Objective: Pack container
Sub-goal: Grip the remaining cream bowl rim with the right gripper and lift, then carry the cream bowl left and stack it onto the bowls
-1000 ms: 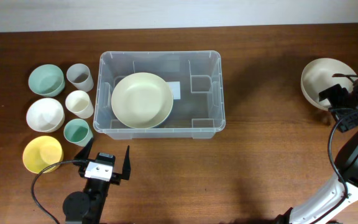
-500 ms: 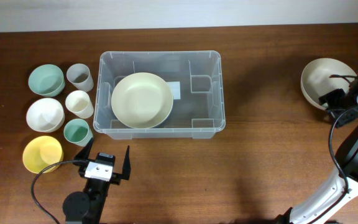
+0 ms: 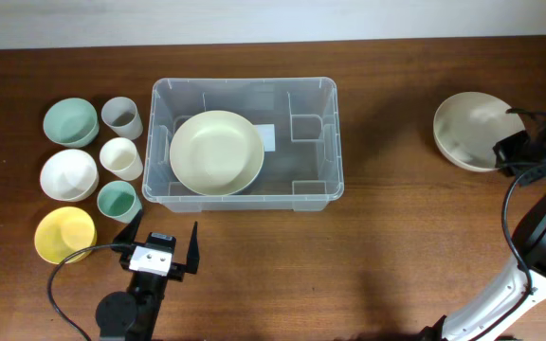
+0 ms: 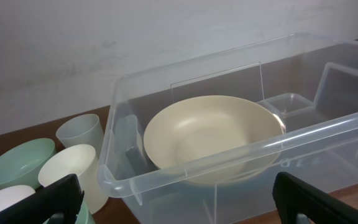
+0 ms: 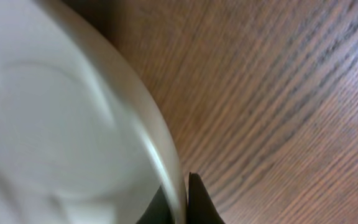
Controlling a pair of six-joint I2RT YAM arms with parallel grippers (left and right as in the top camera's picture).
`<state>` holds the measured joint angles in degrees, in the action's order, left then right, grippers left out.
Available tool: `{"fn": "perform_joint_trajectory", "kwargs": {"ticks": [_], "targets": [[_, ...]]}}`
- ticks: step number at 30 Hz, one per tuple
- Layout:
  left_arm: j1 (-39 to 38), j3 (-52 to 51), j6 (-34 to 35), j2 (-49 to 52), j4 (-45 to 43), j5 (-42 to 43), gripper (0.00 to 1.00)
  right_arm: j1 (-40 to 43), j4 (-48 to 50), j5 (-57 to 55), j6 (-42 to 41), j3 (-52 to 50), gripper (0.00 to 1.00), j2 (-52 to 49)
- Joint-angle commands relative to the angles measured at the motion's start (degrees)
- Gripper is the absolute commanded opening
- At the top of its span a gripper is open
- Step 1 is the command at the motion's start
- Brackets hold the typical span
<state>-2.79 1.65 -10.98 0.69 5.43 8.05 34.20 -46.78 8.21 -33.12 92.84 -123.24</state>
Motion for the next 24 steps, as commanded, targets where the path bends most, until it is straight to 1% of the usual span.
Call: {"fn": "perform_joint_trajectory", "kwargs": {"ticks": [1,4,6,8,10,13,15,16,21,24], "targets": [[0.00,-0.46,-0.70,-0.39,-0.02,-0.42,1.00,1.75,-1.18,9.42,3.48,6.47,0.04,0.04],[0.00,-0.46,-0.70,-0.39,-0.02,-0.42,1.00,2.67,-5.03,21.00,5.31,13.42,0.04,0.50],[0.00,-0.46,-0.70,-0.39,-0.02,-0.42,1.00,2.71,-8.28,29.64,7.98,18.84,0.04,0.90],[0.00,-0.46,-0.70,-0.39,-0.02,-0.42,1.00,1.73,-13.51,37.48,11.63,25.18,0.04,1.44],[0.00,-0.46,-0.70,-0.39,-0.02,-0.42,1.00,-0.17,-19.80,40.89,15.63,30.77,0.04,2.25],[0.00,-0.46,-0.70,-0.39,-0.02,-0.42,1.00,-5.60,-29.44,41.07,22.23,37.66,0.04,4.09],[0.00,-0.46,-0.70,-0.39,-0.02,-0.42,1.00,-11.23,-33.57,40.54,25.66,40.74,0.04,5.38],[0.00,-0.46,-0.70,-0.39,-0.02,-0.42,1.00,-14.62,-34.56,38.99,26.10,41.75,0.04,5.90],[0.00,-0.46,-0.70,-0.39,-0.02,-0.42,1.00,-32.63,-34.01,26.67,24.09,42.07,0.04,5.70],[0.00,-0.46,-0.70,-0.39,-0.02,-0.42,1.00,-43.45,-32.22,22.43,22.56,42.07,0.04,3.54]]}}
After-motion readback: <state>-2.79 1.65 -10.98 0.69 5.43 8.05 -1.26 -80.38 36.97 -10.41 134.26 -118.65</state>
